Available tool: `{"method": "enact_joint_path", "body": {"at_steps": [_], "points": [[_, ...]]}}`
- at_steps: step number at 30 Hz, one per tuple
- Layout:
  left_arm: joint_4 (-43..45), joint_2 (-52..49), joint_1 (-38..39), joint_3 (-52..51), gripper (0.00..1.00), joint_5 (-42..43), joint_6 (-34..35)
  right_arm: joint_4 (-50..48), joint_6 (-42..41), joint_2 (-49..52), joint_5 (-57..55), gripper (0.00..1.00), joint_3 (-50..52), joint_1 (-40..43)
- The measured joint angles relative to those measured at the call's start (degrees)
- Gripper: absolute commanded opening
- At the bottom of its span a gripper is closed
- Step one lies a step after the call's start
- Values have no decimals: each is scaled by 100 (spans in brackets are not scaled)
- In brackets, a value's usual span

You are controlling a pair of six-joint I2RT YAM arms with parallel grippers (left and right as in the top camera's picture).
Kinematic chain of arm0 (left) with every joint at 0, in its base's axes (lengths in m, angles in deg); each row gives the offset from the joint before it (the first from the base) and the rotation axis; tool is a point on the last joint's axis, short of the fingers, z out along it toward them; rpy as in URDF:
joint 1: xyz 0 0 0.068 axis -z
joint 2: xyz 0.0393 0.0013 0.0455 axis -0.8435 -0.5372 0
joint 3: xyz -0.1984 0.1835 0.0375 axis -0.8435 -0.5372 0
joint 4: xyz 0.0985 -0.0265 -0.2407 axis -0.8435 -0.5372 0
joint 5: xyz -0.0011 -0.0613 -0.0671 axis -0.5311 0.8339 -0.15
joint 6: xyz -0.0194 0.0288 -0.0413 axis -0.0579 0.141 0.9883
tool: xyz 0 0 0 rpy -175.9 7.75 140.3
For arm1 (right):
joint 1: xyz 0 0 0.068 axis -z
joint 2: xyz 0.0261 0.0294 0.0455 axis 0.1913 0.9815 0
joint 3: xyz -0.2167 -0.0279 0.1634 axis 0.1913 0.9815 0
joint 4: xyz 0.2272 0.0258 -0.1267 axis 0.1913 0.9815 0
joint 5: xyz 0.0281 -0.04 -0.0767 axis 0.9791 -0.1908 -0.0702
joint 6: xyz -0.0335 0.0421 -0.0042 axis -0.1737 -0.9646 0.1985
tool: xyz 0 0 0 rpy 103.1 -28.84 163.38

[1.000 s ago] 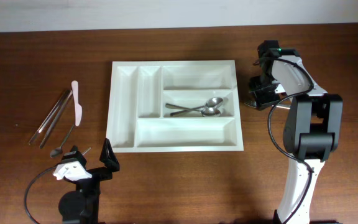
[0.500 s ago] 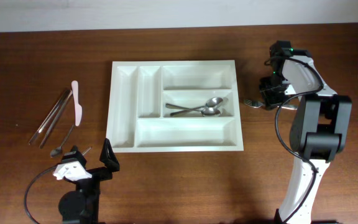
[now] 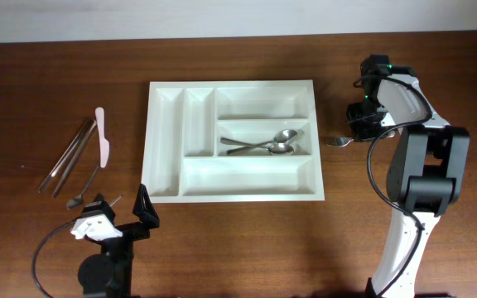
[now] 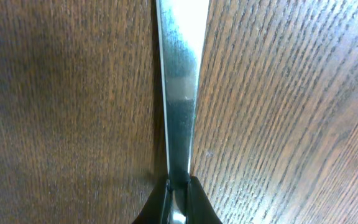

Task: Pack container
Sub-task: 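Close the right gripper on the fork handle and lift, then carry the fork into the upper-right tray compartment and release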

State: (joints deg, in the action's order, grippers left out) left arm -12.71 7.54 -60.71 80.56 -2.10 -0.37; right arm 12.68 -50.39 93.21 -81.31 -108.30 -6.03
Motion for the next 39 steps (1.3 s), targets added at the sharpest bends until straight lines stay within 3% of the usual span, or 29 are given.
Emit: {"method": "enact_joint_path", "body": {"at_steps": [5, 14, 28, 33, 36, 39], "points": [[2, 0, 0, 0, 99, 0, 0, -50, 184, 0, 0, 4, 0, 0], [0, 0, 0, 0, 99, 0, 0, -70, 1388, 57, 46, 4, -334, 0], [0, 0, 0, 0, 99, 0, 0, 590, 2835, 94, 815, 4, -3130, -31], [2, 0, 0, 0, 99, 0, 0, 688, 2400, 94, 1021, 4, -3379, -319], [2, 0, 0, 0, 99, 0, 0, 743, 1716, 94, 997, 4, -3377, -691], [0, 0, 0, 0, 99, 0, 0, 750, 479, 94, 686, 4, -3377, -1390]]}}
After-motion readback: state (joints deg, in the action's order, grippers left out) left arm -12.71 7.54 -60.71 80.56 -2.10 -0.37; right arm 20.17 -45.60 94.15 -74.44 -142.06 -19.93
